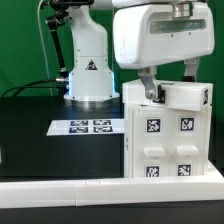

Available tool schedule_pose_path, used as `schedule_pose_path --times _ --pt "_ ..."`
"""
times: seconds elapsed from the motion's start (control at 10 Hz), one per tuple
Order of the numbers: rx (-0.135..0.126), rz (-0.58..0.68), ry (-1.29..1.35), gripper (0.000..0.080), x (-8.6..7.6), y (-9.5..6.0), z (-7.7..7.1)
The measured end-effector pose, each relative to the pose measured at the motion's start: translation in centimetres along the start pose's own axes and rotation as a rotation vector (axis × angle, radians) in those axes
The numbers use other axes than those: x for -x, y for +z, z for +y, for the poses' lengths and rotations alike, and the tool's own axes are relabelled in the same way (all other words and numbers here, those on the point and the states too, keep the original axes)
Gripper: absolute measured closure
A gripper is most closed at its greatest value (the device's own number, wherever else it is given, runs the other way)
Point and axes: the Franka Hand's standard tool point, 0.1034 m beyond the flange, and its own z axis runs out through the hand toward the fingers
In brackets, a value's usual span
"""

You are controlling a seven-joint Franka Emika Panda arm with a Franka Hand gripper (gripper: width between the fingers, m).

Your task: Assemble cabinet

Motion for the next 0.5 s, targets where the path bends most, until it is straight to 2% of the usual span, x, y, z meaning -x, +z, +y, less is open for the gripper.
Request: schedule_pose_path --times 0.1,0.3,0.5 --pt "0.000 0.000 0.011 0.0003 -0.01 0.06 -0.03" --pt "0.001 0.001 0.031 0.0241 -0.07 0.05 -0.06" --pt "0.001 0.000 0.038 0.0238 -0.01 0.06 0.01"
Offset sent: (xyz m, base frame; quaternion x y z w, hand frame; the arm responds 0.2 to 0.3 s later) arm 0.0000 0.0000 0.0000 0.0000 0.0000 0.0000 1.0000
